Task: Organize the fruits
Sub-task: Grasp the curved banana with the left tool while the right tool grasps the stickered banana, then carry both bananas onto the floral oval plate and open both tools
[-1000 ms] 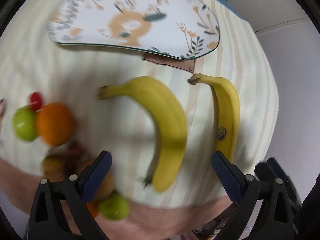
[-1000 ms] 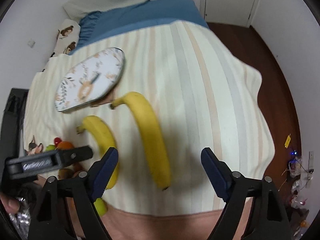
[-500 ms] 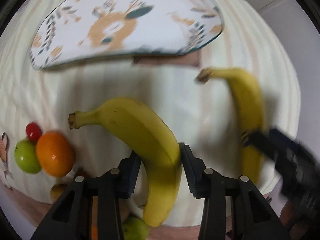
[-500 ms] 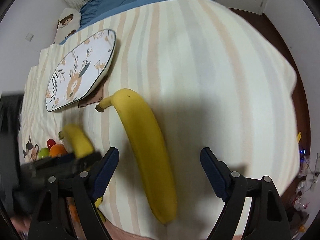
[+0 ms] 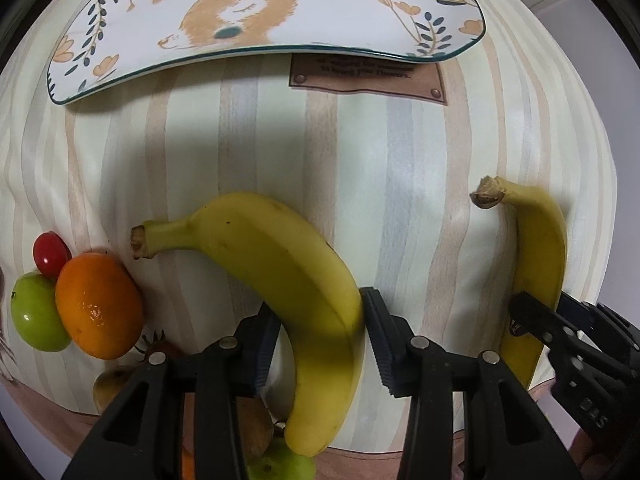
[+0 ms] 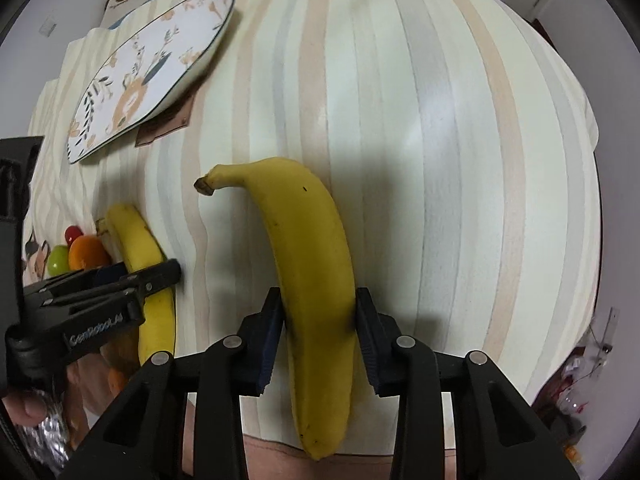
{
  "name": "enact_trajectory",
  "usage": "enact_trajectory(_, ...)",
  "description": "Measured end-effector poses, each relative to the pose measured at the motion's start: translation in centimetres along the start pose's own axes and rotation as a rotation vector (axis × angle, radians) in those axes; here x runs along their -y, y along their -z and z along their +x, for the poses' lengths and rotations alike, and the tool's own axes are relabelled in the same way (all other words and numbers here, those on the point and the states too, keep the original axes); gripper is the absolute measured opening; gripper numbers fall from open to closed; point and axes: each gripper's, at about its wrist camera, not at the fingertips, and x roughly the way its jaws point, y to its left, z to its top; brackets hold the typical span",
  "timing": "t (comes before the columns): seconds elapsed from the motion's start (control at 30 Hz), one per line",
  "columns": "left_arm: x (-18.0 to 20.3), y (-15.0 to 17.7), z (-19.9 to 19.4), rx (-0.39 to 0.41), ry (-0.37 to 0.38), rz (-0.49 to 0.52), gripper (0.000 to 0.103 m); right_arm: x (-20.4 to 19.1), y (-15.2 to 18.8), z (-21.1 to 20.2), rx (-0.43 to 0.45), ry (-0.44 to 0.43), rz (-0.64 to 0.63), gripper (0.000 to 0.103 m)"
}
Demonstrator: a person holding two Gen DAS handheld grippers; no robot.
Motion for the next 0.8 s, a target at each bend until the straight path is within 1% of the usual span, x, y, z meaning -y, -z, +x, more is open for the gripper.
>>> enact_trajectory(0.03,-0.7,-0.6,0.3,0.004,-0.005,0.005,0.039,-0.3,0.0,0.5,0.000,0.012,0.007,0.044)
enact_trajectory(0.07,-0.5,-0.5,0.3,0.010,-0.012,0.011,0.038,-0.7,-0.1,0.9,-0.001,0.019,0.010,0.046)
enact_trajectory(0.1,-1.3,-0.2,-0.1,0.014,-0.013,0.012,0.037,-1.0,-0.1,1.3,0.000,0.033,0.008,0.046)
enact_trajectory(0.2,-0.7,0.5,-1.4,0.030,-0.004,-0.002,0.036,-1.7,0.2,1.5,0.033,0.080,0.021,0.039)
enact_trajectory(0.23,-0.7,0.8,-1.8,0.039,0.003,-0.007,0.035,-1.6,0.4,1.3,0.041,0.072,0.030,0.039)
enact_trajectory(0.37,-0.9,1.6,-3.3,0.065,0.044,-0.036,0.034,-0.8,1.2,0.2,0.067,0.024,0.080,0.038)
enact_trajectory(0.4,-0.9,1.8,-3.9,0.071,0.065,-0.045,0.033,-0.5,1.4,-0.2,0.072,-0.002,0.100,0.038)
enact_trajectory(0.5,-1.2,2.0,-5.5,0.098,0.095,-0.056,0.033,0.3,1.3,-1.4,0.080,-0.060,0.135,0.037)
enact_trajectory(0.57,-1.4,2.1,-6.9,0.125,0.114,-0.065,0.033,1.4,0.6,-3.0,0.083,-0.091,0.151,0.037)
enact_trajectory(0.7,-2.2,2.4,-9.5,0.164,0.168,-0.085,0.033,1.8,0.2,-5.0,0.108,-0.154,0.171,0.037)
enact_trajectory(0.8,-2.7,1.9,-11.6,0.187,0.205,-0.101,0.033,1.5,-0.7,-6.8,0.122,-0.207,0.181,0.037)
